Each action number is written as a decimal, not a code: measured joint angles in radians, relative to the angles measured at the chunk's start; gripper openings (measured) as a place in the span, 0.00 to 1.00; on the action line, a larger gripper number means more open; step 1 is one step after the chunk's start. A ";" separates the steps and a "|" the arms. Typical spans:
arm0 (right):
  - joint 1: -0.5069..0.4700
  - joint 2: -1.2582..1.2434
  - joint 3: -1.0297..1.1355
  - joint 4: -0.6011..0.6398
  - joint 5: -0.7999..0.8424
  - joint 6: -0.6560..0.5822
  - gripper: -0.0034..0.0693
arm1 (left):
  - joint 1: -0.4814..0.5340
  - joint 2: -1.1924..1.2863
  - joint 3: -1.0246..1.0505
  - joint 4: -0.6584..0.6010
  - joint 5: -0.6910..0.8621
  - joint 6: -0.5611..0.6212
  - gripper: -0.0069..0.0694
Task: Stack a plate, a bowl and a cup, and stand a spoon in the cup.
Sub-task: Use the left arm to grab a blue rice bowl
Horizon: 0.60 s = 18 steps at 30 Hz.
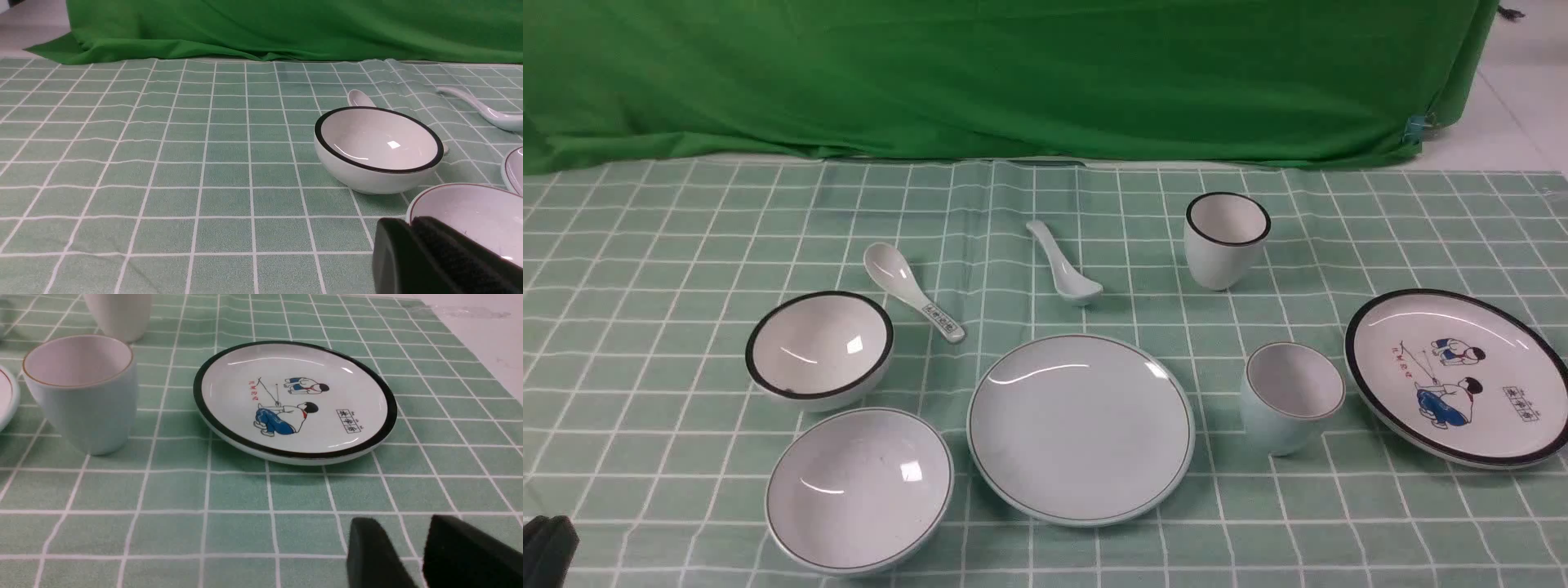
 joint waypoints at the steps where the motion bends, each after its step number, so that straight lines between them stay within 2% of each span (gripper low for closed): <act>1: 0.000 0.000 0.000 0.000 0.000 0.000 0.38 | 0.000 0.000 0.000 0.000 0.000 0.000 0.11; 14: 0.000 0.000 0.000 0.002 0.000 0.000 0.38 | 0.000 0.000 0.000 -0.002 -0.012 0.000 0.11; 18: 0.000 0.000 0.000 0.002 0.001 0.000 0.38 | 0.000 0.000 0.000 -0.084 -0.110 -0.006 0.11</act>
